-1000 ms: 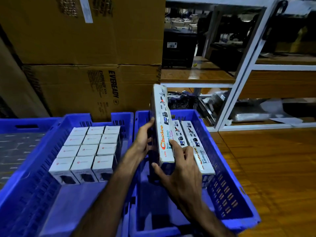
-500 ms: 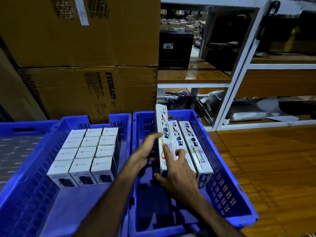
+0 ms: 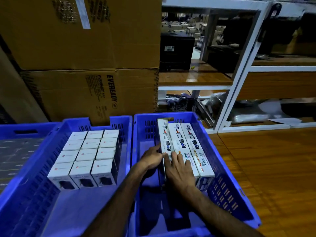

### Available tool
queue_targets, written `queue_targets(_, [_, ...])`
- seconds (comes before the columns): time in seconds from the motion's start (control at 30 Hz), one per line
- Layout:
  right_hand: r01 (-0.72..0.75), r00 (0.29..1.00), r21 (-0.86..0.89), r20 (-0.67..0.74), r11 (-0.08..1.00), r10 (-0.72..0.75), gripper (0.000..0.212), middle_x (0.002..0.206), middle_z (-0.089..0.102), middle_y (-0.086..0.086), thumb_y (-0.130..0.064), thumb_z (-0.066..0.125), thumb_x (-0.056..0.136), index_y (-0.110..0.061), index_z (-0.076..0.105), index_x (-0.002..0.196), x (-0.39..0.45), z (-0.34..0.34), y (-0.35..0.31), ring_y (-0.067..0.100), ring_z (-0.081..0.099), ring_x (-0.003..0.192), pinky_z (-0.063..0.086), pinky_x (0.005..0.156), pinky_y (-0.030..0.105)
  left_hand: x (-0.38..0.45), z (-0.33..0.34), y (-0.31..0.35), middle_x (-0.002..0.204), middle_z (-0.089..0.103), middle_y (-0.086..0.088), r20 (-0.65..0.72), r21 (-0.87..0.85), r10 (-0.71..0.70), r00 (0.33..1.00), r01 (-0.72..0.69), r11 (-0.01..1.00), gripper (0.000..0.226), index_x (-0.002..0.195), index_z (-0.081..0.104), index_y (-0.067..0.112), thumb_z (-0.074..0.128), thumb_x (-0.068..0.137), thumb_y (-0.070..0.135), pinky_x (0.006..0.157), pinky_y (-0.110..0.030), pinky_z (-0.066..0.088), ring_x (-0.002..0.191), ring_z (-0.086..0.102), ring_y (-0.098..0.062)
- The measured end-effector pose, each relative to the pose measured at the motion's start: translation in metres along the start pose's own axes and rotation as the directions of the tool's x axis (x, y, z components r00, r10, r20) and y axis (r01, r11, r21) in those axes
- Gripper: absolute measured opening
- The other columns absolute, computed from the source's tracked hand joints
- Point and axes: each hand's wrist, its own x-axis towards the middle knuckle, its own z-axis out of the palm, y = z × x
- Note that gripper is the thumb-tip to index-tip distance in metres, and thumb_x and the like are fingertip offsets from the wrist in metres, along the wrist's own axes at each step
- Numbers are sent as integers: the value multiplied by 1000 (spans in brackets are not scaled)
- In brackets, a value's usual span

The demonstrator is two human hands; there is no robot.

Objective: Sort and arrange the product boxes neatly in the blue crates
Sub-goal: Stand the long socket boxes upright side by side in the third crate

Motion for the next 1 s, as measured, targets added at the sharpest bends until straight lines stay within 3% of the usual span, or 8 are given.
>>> queue_targets(0.07, [65,998,-27,15,998,-65,54,120,66,15,-41,56,75,-8,73,115,4,4,-1,31,64,101,55,71,44,4,2,-5,143,65,3,5,59,-15,1000,14,998,40,137,65,38,61,97,38,110,-35,47,131,60,-24])
queue_targets(0.13, [97,992,-46,84,994,-93,57,129,66,14,-30,36,81,-7,73,119,8,10,-1,31,65,114,56,85,50,7,3,-8,143,65,1,7,84,-35,999,34,996,41,137,66,34,57,97,31,109,-34,47,131,60,-25])
queue_targets(0.37, [245,968,-121,86,962,-236,52,131,68,13,-20,35,86,-8,74,118,12,18,-1,27,65,121,53,99,52,12,4,-13,137,69,-7,-23,106,-57,998,59,993,36,128,70,24,48,99,25,104,-36,50,124,64,-29])
queue_targets(0.53, [254,960,-132,150,958,-235,54,127,70,16,-20,35,84,-7,76,115,21,24,-7,32,65,121,51,100,57,17,7,-12,147,57,-14,-36,164,-103,994,107,981,40,140,57,14,40,105,25,104,-37,46,131,56,-33])
queue_targets(0.63, [256,950,-102,212,961,-230,61,130,67,20,-22,28,83,-7,75,118,27,32,-13,38,60,126,37,108,64,16,7,-9,147,56,-15,-39,166,-116,992,121,979,39,139,55,12,38,107,28,101,-36,45,130,56,-34])
queue_targets(0.73, [233,957,-161,213,959,-197,57,150,46,27,-22,29,92,-5,62,136,27,19,-25,44,37,144,16,117,72,11,5,-5,145,58,-16,-22,152,-151,988,153,977,39,135,58,11,36,108,29,104,-37,46,129,57,-35])
queue_targets(0.83, [203,967,-203,195,958,-163,56,167,-6,23,-23,23,108,-4,11,160,24,26,-29,42,-13,153,-10,119,65,10,3,-3,135,66,-15,27,125,-174,984,169,978,42,129,64,11,37,105,33,103,-40,51,118,64,-33])
queue_targets(1.0, [220,958,-199,227,955,-174,58,167,-8,23,-23,16,107,-2,4,160,21,24,-30,42,-21,151,-13,120,58,3,-1,-1,116,74,-16,68,26,-211,975,210,977,51,116,68,4,37,94,38,99,-46,57,105,72,-31])
